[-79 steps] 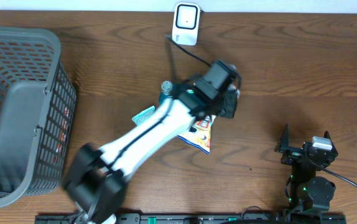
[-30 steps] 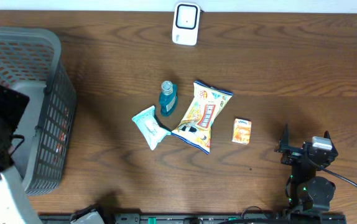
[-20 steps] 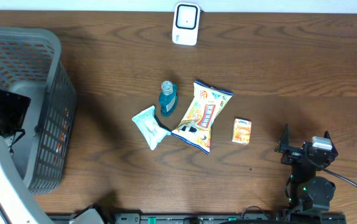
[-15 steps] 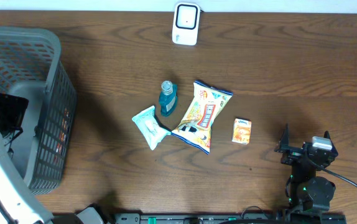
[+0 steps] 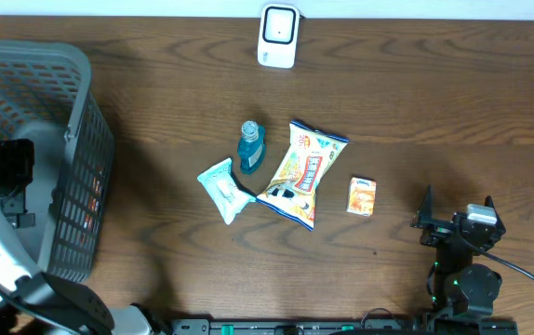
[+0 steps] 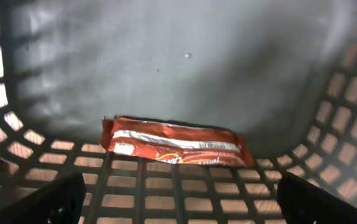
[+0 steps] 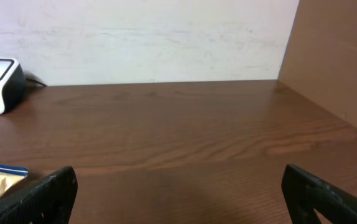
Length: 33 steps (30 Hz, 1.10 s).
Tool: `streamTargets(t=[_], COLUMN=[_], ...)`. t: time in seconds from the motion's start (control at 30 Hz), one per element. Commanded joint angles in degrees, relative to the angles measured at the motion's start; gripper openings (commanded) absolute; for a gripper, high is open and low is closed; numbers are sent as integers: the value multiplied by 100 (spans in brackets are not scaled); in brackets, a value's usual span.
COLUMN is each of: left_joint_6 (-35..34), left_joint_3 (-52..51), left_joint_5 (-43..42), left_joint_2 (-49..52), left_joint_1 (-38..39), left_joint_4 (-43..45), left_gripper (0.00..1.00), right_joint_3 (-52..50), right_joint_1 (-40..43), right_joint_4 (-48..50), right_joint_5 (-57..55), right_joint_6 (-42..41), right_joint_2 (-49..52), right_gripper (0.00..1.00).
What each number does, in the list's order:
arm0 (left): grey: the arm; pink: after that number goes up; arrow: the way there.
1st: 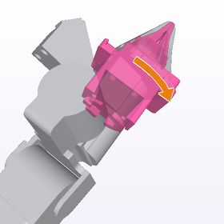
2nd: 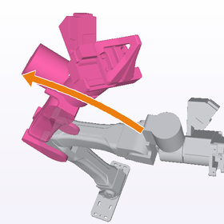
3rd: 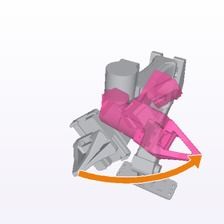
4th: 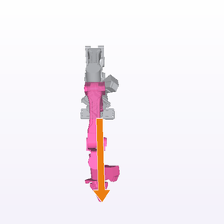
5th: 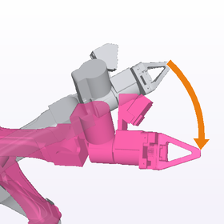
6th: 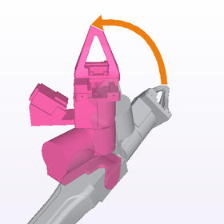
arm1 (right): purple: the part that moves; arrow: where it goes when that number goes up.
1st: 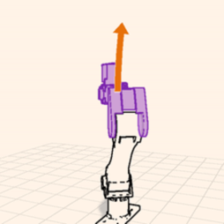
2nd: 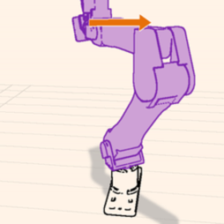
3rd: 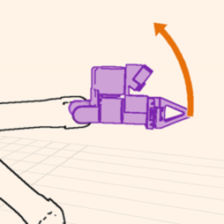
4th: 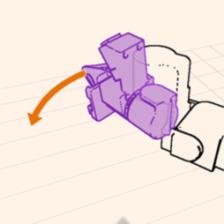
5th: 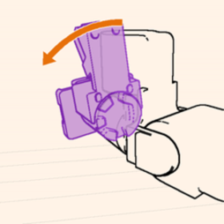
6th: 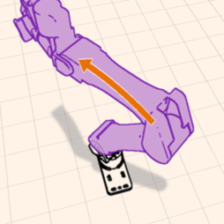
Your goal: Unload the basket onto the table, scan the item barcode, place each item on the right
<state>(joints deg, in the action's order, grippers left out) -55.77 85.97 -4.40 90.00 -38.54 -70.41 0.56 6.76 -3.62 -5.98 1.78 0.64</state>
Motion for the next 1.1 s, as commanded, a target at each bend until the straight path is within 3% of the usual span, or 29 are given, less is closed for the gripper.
streamTargets(t=[0.0, 0.1, 0.43, 1.07], left_joint_6=[-1711, -2258, -2905, -2903], left_joint_3=[-37, -37, -37, -44], left_joint_5=[-46, -332, -553, -313], left_joint_2=[376, 682, 1799, 3071], left_joint_1=[-22, -9, 332, 973], left_joint_4=[-140, -136, -98, 503], left_gripper=[98, 98, 98, 98], right_joint_3=[-26, -26, -26, -26], right_joint_1=[33, 33, 33, 33], right_joint_4=[-2, -2, -2, -2], right_joint_5=[-7, -9, -7, -9], right_joint_6=[46, 44, 44, 46], right_joint_2=[-26, -26, -26, -26], right_gripper=[99, 99, 99, 99])
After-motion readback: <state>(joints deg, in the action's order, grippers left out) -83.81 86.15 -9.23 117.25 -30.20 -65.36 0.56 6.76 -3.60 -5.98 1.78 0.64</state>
